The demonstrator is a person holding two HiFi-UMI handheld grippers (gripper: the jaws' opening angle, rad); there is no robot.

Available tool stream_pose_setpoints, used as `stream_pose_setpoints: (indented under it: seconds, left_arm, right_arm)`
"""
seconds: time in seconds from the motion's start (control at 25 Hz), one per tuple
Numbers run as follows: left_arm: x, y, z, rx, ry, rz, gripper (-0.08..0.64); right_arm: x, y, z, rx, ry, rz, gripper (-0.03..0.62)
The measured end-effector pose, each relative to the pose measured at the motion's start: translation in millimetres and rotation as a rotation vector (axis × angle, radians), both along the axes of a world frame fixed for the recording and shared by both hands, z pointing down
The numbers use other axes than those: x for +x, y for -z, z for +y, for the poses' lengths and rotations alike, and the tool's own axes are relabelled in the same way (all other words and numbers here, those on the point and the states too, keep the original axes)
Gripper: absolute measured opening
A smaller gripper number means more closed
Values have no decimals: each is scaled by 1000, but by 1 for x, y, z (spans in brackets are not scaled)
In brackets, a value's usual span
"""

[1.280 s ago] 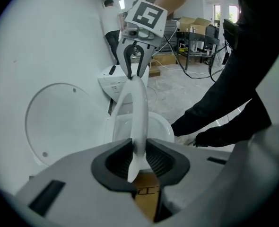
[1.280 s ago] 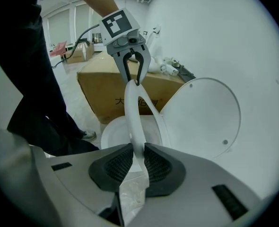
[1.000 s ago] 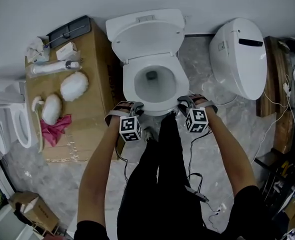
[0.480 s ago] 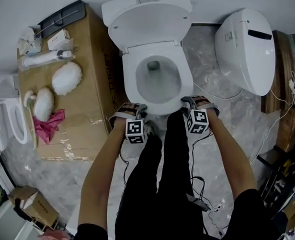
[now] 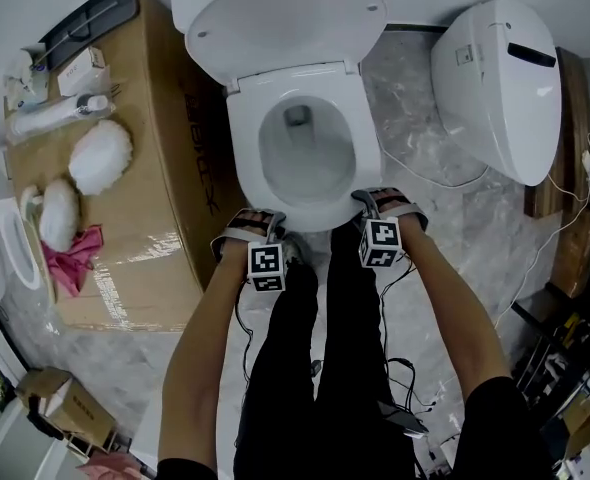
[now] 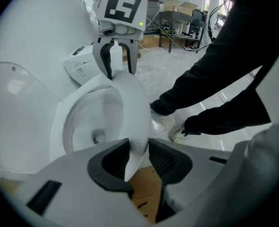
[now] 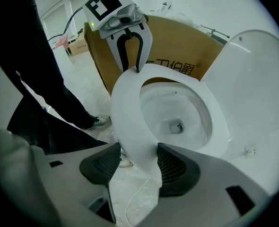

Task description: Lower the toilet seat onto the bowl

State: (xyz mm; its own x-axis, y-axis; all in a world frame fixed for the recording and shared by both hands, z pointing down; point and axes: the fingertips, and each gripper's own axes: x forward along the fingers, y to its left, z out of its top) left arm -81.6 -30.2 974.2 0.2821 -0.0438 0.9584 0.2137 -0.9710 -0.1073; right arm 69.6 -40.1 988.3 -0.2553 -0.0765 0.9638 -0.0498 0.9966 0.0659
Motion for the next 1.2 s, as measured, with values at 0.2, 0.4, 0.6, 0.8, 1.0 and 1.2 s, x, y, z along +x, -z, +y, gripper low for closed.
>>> stream_pose_setpoints:
  seconds: [0.2, 0.4, 0.6, 0.8, 1.0, 1.2]
  left_arm:
    - [-1, -29, 2, -29, 69, 8, 133]
    - [-2, -58, 3, -46, 98, 0, 132]
    - [-1, -79, 2, -79, 149, 7, 129]
    - [-3, -92, 2, -99, 235, 22, 127]
    - [-1, -93, 5, -126, 296, 20, 129]
    - [-4, -73, 9, -195, 493, 17, 129]
  right_arm:
    - [-1, -30, 3, 13, -14, 28, 265]
    - [-2, -60, 5, 35, -22, 72, 272]
    - [-1, -83, 4, 50, -23, 103, 285]
    - [-3, -93, 3, 41, -5, 134, 298]
    - [-3, -98, 8, 31, 8, 137, 298]
    - [-14, -66, 4, 0, -102, 82, 298]
